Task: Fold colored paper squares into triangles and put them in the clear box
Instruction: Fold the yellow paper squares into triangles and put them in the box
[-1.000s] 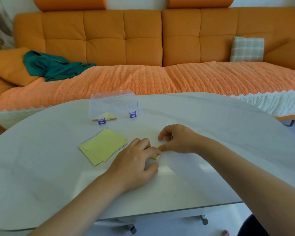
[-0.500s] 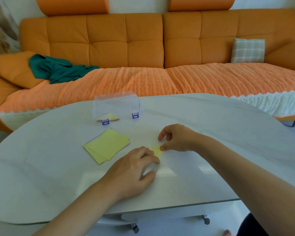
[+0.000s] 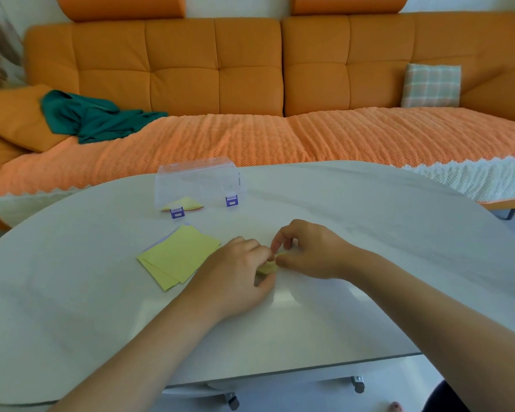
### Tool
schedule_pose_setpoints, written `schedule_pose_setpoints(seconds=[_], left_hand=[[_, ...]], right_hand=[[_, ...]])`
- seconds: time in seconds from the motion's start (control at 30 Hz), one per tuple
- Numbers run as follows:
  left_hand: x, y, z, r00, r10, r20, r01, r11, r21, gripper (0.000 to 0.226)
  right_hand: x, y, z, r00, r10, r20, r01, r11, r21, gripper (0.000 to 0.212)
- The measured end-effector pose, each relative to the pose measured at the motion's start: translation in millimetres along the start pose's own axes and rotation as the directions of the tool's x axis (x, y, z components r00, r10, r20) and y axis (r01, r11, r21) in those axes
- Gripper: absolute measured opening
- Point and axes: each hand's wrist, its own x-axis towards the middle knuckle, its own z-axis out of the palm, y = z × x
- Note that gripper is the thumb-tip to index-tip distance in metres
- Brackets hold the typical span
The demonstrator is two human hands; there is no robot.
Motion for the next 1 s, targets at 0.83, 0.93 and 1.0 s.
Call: schedule_pose_setpoints(seconds=[0.83, 0.93, 1.0], left_hand=[[8, -20, -26, 0.939, -0.343, 0.024, 0.29, 0.752, -0.591, 0.016], [7, -22, -24, 0.952, -0.305, -0.013, 0.244, 0.786, -0.569, 0.011], [6, -23, -24, 0.964, -0.26, -0.057, 0.194, 0.834, -0.517, 0.008]], right_hand=[[-4, -37, -4, 0.987, -0.053, -0.15, 0.108, 0.916, 0.387, 0.012], [-1, -39, -1, 0.983, -0.044, -0.176, 0.107, 0.923, 0.369, 0.009], [0, -38, -1, 0.985, -0.054, -0.162, 0.108, 0.934, 0.341, 0.008]])
